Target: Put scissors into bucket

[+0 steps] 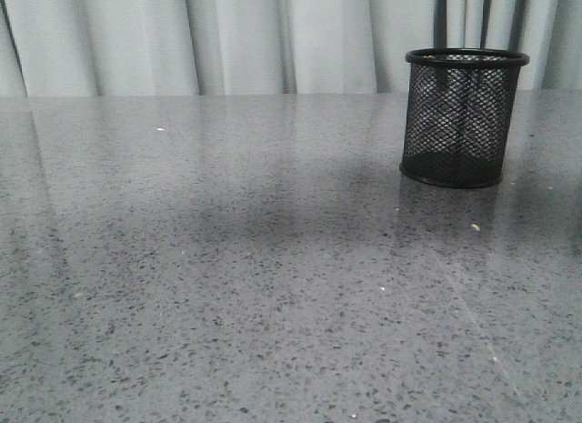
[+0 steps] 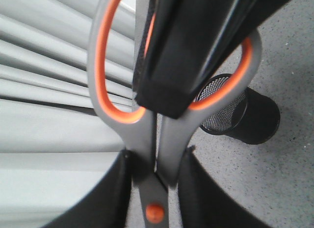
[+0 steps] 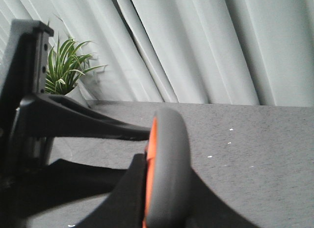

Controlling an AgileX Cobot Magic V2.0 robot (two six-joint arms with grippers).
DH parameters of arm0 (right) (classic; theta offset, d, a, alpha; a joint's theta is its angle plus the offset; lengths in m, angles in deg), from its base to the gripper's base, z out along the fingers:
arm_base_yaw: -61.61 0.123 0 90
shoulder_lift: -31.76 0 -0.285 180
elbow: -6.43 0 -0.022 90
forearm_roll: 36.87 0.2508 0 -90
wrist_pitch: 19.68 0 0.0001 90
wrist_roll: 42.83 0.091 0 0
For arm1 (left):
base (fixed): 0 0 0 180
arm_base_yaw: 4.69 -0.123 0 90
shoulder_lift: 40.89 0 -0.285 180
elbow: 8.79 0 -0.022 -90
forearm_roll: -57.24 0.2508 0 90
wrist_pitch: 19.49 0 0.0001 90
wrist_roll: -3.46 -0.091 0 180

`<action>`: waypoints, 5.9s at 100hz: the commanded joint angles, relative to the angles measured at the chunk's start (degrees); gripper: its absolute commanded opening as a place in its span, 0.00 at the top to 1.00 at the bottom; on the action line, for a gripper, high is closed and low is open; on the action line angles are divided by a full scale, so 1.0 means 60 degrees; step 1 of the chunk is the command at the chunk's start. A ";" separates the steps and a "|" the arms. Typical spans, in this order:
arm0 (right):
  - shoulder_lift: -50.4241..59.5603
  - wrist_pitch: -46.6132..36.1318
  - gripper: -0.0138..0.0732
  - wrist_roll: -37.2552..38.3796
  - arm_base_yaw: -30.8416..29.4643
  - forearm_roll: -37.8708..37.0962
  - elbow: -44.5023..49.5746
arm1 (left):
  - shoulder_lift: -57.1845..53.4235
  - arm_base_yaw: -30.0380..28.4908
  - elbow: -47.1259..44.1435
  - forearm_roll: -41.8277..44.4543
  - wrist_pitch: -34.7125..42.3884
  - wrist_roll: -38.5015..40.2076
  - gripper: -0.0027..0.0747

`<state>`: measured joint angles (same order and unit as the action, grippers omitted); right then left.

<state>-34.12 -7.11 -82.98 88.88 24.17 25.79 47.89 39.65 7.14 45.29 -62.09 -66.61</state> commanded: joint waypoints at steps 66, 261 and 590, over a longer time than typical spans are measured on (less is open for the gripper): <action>-0.0263 0.7003 0.91 0.1445 -0.4522 -0.3803 -0.4091 | -0.3511 0.0049 0.0133 0.1109 0.0143 0.4960 0.75; -0.4518 0.6510 0.24 0.2521 -0.3259 -0.7671 -0.5558 | -0.6991 0.0049 -0.4080 0.1391 0.0748 0.6126 0.75; 0.8335 0.0755 0.89 0.1778 -0.3259 -0.6578 0.5239 | -1.2790 -0.6129 -1.5897 0.3860 0.4740 1.4752 0.99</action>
<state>16.61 1.73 -71.89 69.33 -15.81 58.69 -28.76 3.02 -86.01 69.52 -34.66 21.76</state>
